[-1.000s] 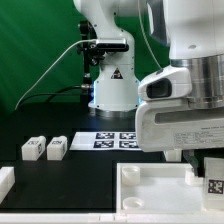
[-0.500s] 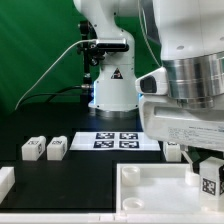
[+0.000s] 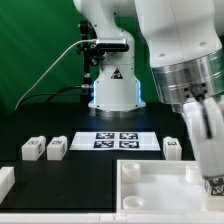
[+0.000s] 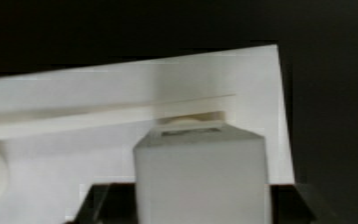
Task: Assemble one leg
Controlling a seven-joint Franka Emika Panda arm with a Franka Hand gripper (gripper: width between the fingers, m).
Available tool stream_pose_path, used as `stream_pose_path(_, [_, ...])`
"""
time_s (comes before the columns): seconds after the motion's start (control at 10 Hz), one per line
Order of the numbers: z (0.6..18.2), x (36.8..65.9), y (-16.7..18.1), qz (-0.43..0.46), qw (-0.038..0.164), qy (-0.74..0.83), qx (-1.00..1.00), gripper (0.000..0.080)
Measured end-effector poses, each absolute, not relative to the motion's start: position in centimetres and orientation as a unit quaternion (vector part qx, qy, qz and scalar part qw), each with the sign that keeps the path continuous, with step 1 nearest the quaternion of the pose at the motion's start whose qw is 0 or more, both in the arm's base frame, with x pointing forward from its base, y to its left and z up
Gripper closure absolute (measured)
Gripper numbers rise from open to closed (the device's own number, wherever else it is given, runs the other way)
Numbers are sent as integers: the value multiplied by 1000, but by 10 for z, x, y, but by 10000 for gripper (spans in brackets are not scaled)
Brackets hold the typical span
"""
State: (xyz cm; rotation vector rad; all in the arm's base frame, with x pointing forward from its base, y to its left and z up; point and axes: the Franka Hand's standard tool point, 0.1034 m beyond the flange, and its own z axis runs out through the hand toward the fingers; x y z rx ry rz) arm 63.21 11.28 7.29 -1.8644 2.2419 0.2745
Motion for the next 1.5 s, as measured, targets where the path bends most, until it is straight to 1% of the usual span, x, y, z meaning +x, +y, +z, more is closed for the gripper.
stream_pose_path(0.2, [73, 632, 113, 97, 103, 783, -606, 496])
stream_pose_path(0.3, [72, 632, 113, 97, 103, 781, -608, 383])
stream_pose_path(0.4, [72, 632, 113, 97, 103, 781, -608, 250])
stream_pose_path(0.5, [72, 632, 113, 97, 103, 780, -609, 250])
stream_pose_path(0.6, [73, 630, 114, 96, 104, 774, -617, 170])
stream_pose_path(0.7, [75, 625, 115, 94, 105, 756, -639, 156])
stream_pose_path(0.8, [82, 624, 115, 91, 110, 735, -663, 156])
stream_pose_path(1.0, [109, 627, 116, 81, 127, 677, -721, 151])
stream_pose_path(1.1, [111, 627, 117, 79, 130, 659, -736, 150])
stream_pose_path(1.2, [106, 626, 116, 80, 127, 656, -740, 150])
stream_pose_path(1.5, [105, 625, 117, 81, 127, 656, -740, 150])
